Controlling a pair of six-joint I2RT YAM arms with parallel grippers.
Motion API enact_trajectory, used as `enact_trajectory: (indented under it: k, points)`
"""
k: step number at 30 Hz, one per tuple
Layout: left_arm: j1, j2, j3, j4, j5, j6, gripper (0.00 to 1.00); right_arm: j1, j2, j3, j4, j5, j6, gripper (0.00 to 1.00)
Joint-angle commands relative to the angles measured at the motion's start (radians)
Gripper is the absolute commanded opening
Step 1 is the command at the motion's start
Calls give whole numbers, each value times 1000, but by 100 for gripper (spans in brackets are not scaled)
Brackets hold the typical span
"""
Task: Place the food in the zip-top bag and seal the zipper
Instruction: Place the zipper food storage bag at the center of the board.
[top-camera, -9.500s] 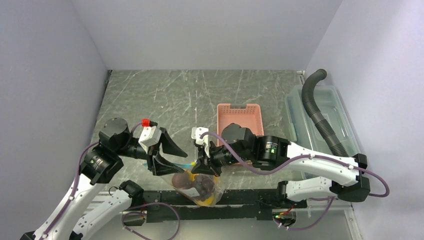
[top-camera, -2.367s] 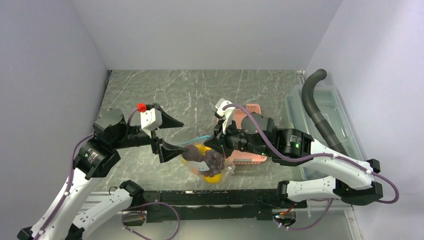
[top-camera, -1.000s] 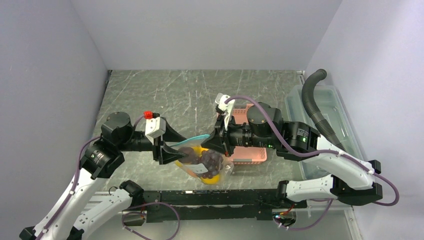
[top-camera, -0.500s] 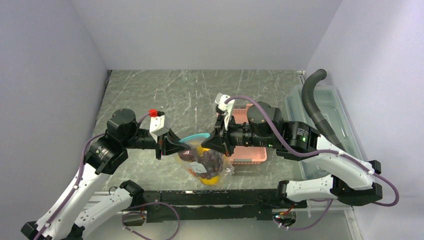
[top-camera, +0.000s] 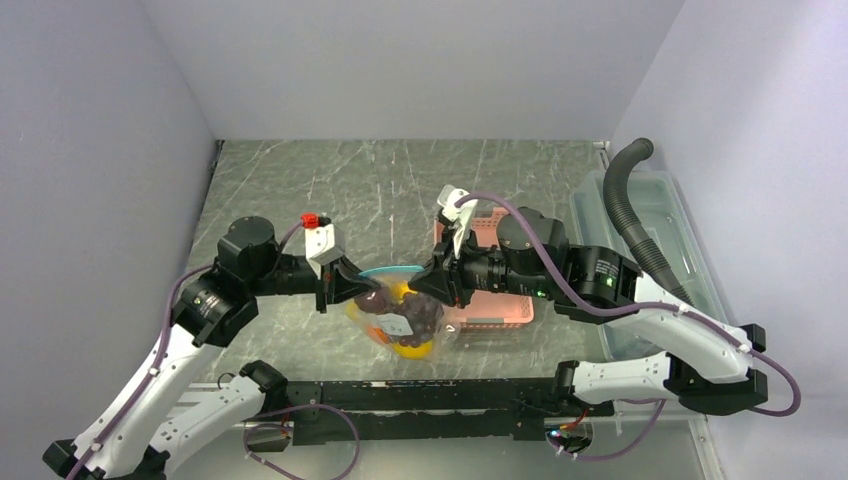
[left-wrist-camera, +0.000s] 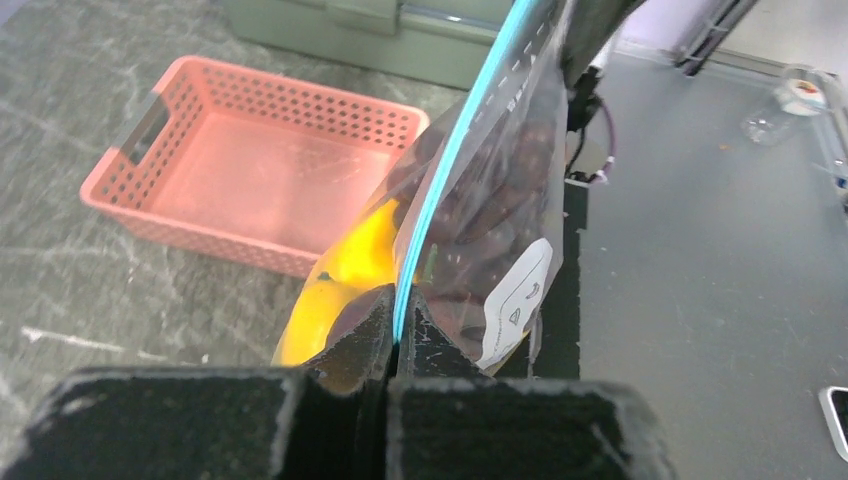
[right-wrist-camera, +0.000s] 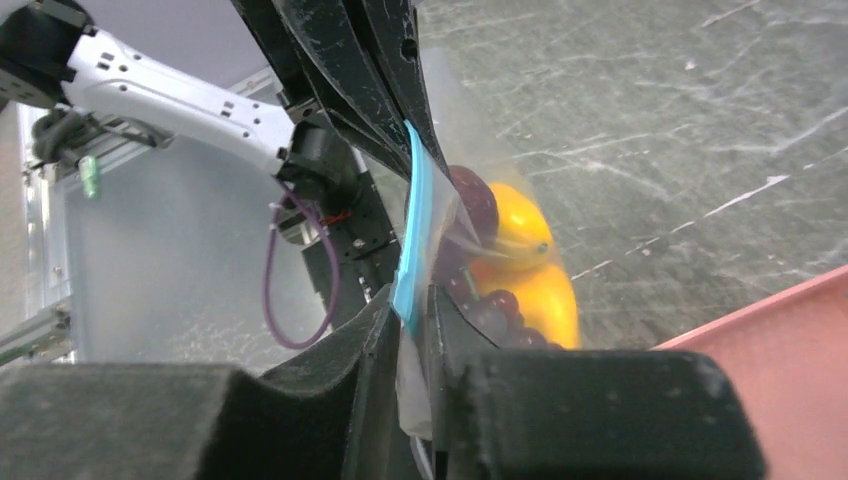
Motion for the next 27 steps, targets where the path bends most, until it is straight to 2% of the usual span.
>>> enact_trajectory:
  k: [1, 5, 8, 18, 25, 27]
  points:
    - [1, 5, 7, 8, -150, 20, 0, -11, -62, -12, 96, 110, 1, 32]
    - [1, 3, 10, 5, -239, 21, 0, -17, -72, -21, 75, 208, 3, 56]
    - [1, 4, 12, 5, -307, 23, 0, -19, -76, -31, 58, 273, 10, 64]
    - [1, 72, 53, -24, -624, 40, 0, -29, -109, -94, 41, 385, 22, 68]
    - [1, 158, 92, -32, -861, 50, 0, -33, -149, -160, 53, 401, 39, 70]
    - [1, 192, 102, -31, -983, 54, 0, -34, -160, -182, 60, 397, 41, 70]
